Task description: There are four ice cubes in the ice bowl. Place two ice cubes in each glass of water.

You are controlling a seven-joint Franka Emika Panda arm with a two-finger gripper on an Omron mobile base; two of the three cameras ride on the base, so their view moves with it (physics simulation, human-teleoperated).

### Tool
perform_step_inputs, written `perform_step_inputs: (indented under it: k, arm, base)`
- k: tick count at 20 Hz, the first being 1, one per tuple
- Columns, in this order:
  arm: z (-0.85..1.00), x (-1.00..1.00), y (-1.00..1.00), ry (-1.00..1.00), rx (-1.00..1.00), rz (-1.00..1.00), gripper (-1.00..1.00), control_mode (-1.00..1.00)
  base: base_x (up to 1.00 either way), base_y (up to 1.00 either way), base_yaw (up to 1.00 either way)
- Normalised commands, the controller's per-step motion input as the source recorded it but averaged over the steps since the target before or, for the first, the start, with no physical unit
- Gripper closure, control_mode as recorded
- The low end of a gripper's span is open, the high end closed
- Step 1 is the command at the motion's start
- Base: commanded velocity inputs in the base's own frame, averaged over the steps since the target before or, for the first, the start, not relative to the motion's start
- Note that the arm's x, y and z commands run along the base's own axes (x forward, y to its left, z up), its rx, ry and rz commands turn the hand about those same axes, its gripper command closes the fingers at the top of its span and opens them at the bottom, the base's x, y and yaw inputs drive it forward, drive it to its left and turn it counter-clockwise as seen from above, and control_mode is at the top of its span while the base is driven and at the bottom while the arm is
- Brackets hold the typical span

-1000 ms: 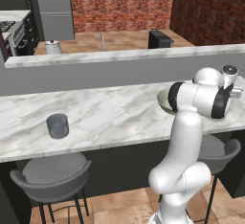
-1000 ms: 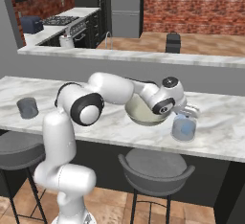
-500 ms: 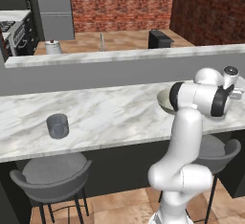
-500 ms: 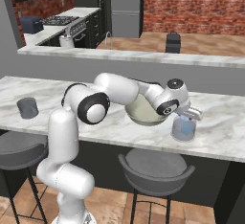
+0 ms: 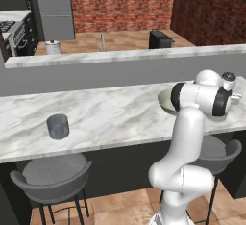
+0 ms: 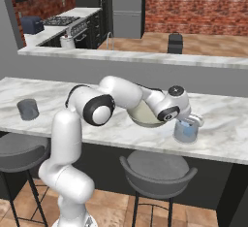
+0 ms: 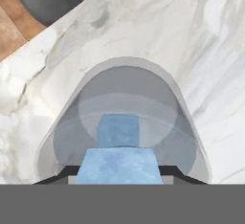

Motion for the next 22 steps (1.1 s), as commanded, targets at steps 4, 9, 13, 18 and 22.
perform_step_inputs:
  k: [4, 9, 13, 18, 22]
  arm:
    - [0.00, 0.00, -0.15, 0.00, 0.00, 0.04, 1.00, -1.00]
    - [0.00, 0.00, -0.12, 0.00, 0.00, 0.04, 1.00, -1.00]
    - [0.00, 0.00, -0.13, 0.00, 0.00, 0.04, 1.00, -1.00]
    - [0.00, 0.00, -0.13, 0.00, 0.00, 0.04, -1.00, -1.00]
    - [0.00, 0.00, -0.16, 0.00, 0.00, 0.04, -1.00, -1.00]
  base:
    - [0.00, 0.00, 0.00]
    - [0.00, 0.00, 0.00]
    - [0.00, 0.00, 0.00]
    - [0.00, 0.00, 0.00]
    - [0.00, 0.00, 0.00]
